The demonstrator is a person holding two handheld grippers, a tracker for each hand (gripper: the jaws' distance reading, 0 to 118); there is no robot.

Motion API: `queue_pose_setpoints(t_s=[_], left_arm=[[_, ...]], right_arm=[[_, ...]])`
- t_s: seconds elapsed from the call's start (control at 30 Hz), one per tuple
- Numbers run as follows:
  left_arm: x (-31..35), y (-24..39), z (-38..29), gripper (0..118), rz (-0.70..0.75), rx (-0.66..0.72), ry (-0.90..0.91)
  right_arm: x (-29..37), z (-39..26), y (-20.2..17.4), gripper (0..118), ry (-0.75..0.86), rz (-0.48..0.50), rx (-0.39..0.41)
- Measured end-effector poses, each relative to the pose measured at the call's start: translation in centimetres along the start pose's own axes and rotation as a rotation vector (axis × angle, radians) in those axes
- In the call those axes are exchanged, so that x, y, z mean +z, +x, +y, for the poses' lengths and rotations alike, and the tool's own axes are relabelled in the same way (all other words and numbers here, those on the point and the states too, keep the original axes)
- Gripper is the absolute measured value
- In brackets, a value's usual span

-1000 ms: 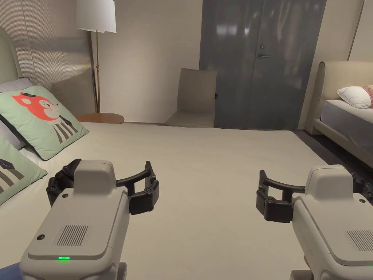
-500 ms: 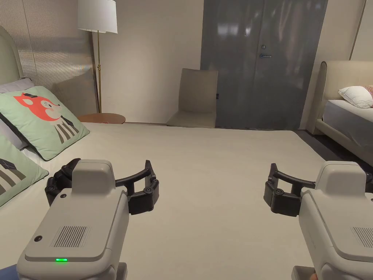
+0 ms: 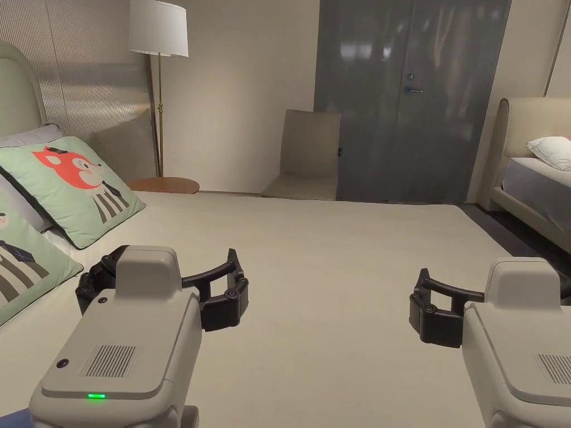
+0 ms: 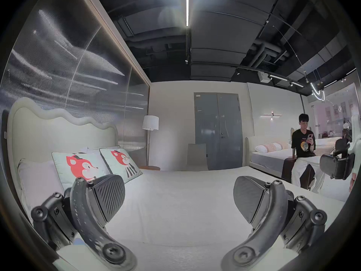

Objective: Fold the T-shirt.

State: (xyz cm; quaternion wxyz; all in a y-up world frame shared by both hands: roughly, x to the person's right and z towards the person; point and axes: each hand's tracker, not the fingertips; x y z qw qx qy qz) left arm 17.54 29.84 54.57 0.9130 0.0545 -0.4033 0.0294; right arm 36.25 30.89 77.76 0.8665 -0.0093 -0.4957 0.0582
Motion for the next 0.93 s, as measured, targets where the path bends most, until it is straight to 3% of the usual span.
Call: queue_pose_setpoints(t_s=[0.3,0.57,0.93], left_arm=[[0.12,0.04,0.09,111,-0.005,0.000,0.000],[0.35,0.15,0.04,111,-0.007,-0.001,-0.001],[0.49,0.37,0.11,111,-0.009,-0.003,0.002]], right_arm=[[0.36,0.12,-0.49,118,0.029,0.016,0.018],[0.27,0.41,0.05,118,0.016,0.029,-0.028],[0.48,0.44,0.14,118,0.020,0.033,-0.026]])
